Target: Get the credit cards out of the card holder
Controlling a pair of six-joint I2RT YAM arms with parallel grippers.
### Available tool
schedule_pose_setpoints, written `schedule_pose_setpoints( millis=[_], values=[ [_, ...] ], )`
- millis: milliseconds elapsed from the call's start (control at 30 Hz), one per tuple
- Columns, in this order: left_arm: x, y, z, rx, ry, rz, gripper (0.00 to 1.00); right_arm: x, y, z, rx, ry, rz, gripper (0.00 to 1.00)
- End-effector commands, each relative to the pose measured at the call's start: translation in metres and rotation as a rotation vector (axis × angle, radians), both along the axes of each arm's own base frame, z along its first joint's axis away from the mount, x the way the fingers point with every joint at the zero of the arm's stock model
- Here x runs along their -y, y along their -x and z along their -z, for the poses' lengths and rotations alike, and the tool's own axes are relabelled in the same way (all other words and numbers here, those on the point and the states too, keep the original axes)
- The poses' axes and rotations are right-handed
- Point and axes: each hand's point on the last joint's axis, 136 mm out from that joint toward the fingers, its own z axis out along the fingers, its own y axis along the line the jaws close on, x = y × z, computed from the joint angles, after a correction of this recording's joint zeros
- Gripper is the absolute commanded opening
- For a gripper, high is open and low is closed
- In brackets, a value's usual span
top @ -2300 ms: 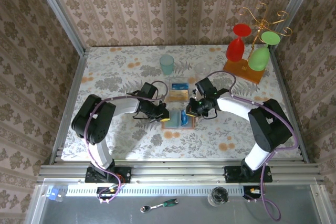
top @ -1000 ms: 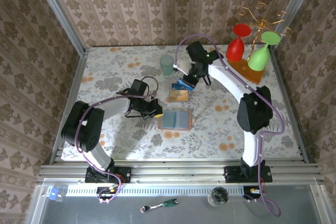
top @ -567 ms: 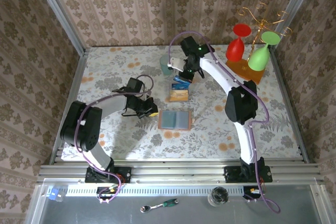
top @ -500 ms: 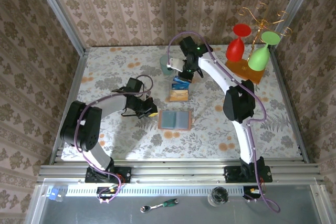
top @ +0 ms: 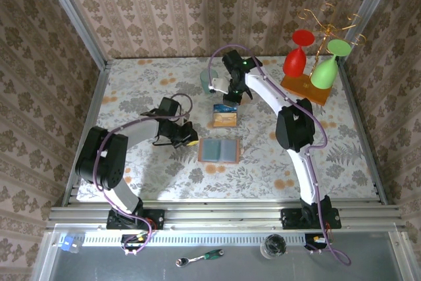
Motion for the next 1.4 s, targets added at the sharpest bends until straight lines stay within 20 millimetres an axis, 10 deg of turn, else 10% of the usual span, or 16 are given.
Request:
schedule_pose_setpoints(
  millis=[0,900,1367],
  values=[
    [0.005,0.005,0.001,-0.011,0.015,0.021,0.04,0.000,0.006,-0.031,0.051,-0.024,0.052,0.19],
    [0.015,0.049,0.038,-0.057,-0.028,0.081,0.00,-0.041,0.098,-0.045,-0.167,-0.548,0.653,0.24],
    [0.013,0.029,0.005,0.053,-0.055,0.073,0.00,-0.044,0.135,-0.030,-0.306,-0.634,0.913,0.19]
  ],
)
